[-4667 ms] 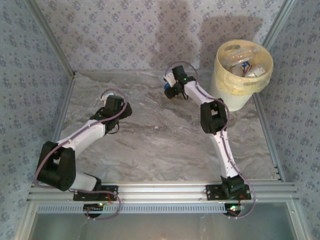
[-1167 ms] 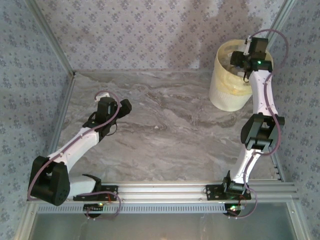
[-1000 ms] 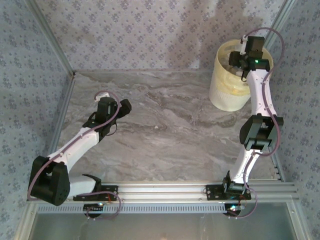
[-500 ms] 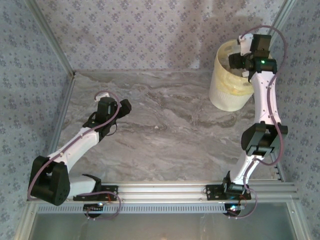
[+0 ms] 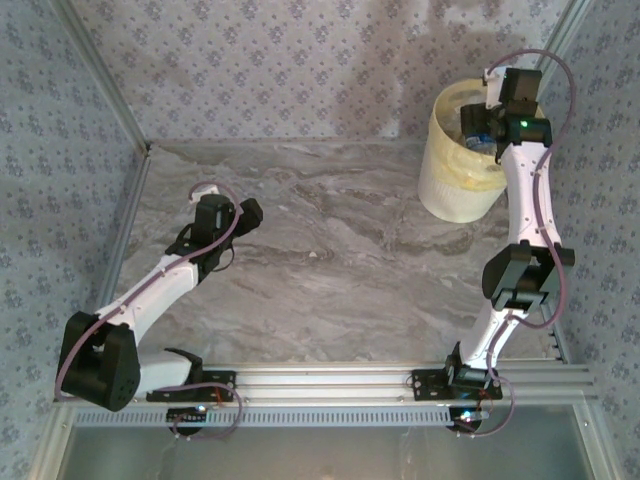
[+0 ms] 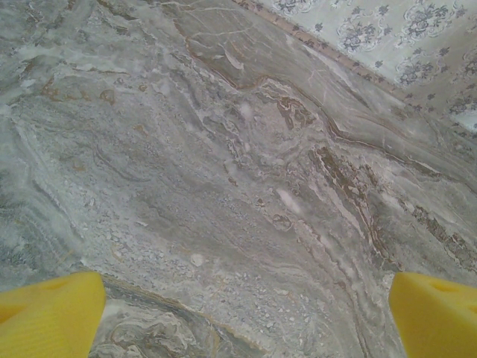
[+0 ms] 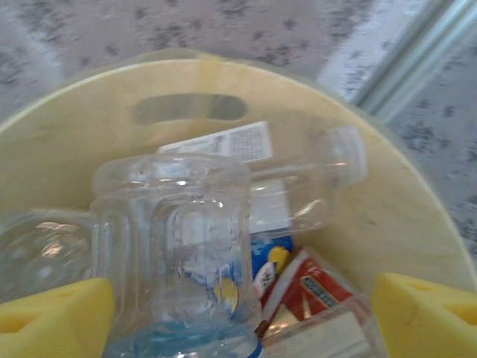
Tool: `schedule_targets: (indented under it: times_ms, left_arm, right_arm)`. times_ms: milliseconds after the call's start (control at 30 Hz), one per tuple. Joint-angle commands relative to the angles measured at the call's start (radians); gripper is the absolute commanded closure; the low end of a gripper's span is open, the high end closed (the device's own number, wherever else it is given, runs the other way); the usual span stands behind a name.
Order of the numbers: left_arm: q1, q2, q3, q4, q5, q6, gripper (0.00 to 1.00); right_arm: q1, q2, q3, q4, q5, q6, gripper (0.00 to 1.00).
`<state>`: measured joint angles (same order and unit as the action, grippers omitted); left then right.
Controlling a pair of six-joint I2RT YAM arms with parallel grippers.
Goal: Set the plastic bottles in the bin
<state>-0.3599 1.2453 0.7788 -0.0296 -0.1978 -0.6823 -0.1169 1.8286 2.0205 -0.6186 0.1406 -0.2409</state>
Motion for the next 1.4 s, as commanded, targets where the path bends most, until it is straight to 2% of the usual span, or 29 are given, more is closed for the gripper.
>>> schedule_targets:
  times_ms: [0, 200, 367, 467, 600, 733, 833, 967, 1100, 1233, 1367]
  left_arm:
    - [0.006, -0.004, -0.001, -0.002, 0.005, -0.002, 0.02]
    - [0.006, -0.026, -0.013, -0.01, -0.011, 0.005, 0.02]
    - [0.006, -0.053, -0.003, -0.033, -0.031, 0.019, 0.02]
    - [0.006, -0.097, -0.001, -0.047, -0.053, 0.042, 0.02]
    - [0.02, -0.169, 0.0, -0.088, -0.107, 0.083, 0.02]
    - [0.052, -0.229, 0.005, -0.142, -0.19, 0.14, 0.02]
    - [0.093, -0.267, 0.008, -0.174, -0.256, 0.19, 0.02]
    - [0.161, -0.297, 0.0, -0.191, -0.338, 0.243, 0.02]
    - [0.238, -0.3, -0.025, -0.172, -0.361, 0.295, 0.02]
    - [0.297, -0.265, -0.065, -0.145, -0.367, 0.293, 0.02]
    - [0.327, -0.222, -0.158, -0.002, -0.374, 0.284, 0.02]
  right_arm:
    - [0.003, -0.008, -0.031, 0.049, 0.187, 0.08, 0.09]
    - [0.004, -0.012, -0.041, 0.029, 0.126, 0.072, 0.1]
    - [0.011, -0.102, -0.022, 0.022, -0.034, 0.135, 0.09]
    - [0.031, -0.207, -0.081, 0.043, -0.134, 0.196, 0.08]
    - [0.076, -0.405, -0.317, 0.193, -0.228, 0.232, 0.05]
    - [0.113, -0.62, -0.668, 0.477, -0.256, 0.319, 0.03]
    - [0.119, -0.747, -0.921, 0.652, -0.239, 0.431, 0.01]
    - [0.119, -0.83, -1.13, 0.738, -0.181, 0.474, 0.0]
    - [0.119, -0.854, -1.253, 0.705, -0.094, 0.485, 0.0]
    - [0.117, -0.864, -1.418, 0.766, 0.014, 0.538, 0.0]
    - [0.107, -0.819, -1.549, 0.872, 0.129, 0.538, 0.0]
